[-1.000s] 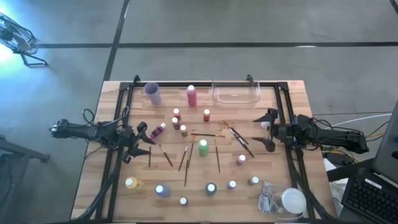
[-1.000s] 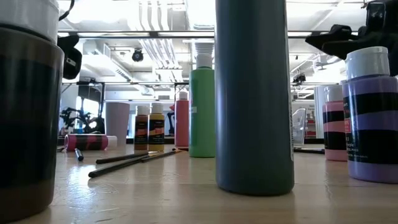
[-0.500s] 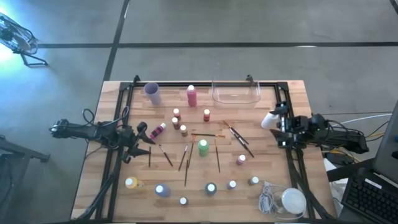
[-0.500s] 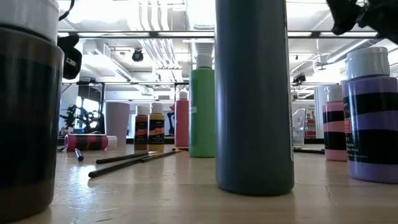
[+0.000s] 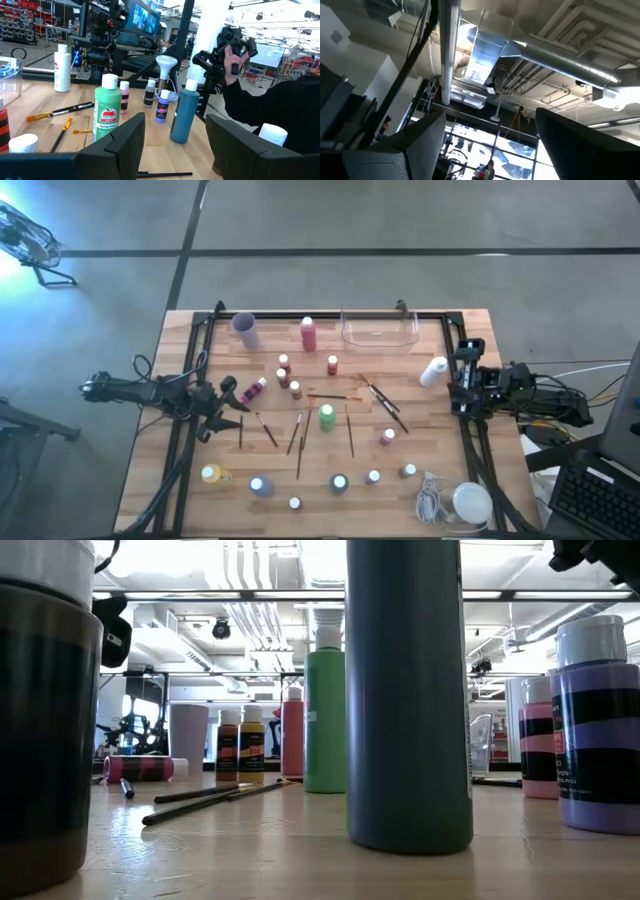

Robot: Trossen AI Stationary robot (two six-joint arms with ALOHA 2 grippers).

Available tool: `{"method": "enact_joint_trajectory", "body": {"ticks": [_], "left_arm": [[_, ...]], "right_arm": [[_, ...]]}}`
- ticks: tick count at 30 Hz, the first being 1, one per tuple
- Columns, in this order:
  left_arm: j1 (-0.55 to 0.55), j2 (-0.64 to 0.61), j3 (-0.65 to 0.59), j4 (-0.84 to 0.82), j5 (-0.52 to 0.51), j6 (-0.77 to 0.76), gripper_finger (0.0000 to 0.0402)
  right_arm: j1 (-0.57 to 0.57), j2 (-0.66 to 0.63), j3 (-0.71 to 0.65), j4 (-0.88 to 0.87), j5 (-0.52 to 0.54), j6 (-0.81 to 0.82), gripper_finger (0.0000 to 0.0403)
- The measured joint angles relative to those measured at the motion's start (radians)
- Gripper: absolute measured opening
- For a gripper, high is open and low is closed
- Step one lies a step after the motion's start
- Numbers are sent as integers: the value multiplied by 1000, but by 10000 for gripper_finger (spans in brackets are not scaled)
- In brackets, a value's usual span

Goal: Pick & Place Paint Supplies
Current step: Put the white paint bottle into the transparent bin

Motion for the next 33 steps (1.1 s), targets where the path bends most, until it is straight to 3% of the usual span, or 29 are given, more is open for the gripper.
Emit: {"method": "enact_joint_trajectory", "body": {"ticks": [3, 5, 10, 14, 22, 28, 33], "left_arm": [[0, 0, 0, 0, 0, 0, 216], [0, 0, 0, 0, 0, 0, 216], [0, 0, 0, 0, 0, 0, 216], [0, 0, 0, 0, 0, 0, 216], [0, 0, 0, 0, 0, 0, 216], [0, 0, 0, 0, 0, 0, 216], [0, 0, 0, 0, 0, 0, 216]], "right_arm": [[0, 14, 78, -125, 34, 43, 289], [0, 30, 188, -382, 120, 48, 285], [0, 158, 469, -1110, 500, 199, 274], [0, 245, 568, -1447, 603, 386, 259], [0, 325, 608, -1554, 573, 594, 233], [0, 444, 708, -1674, 594, 685, 254], [0, 586, 845, -1936, 605, 788, 276]]}}
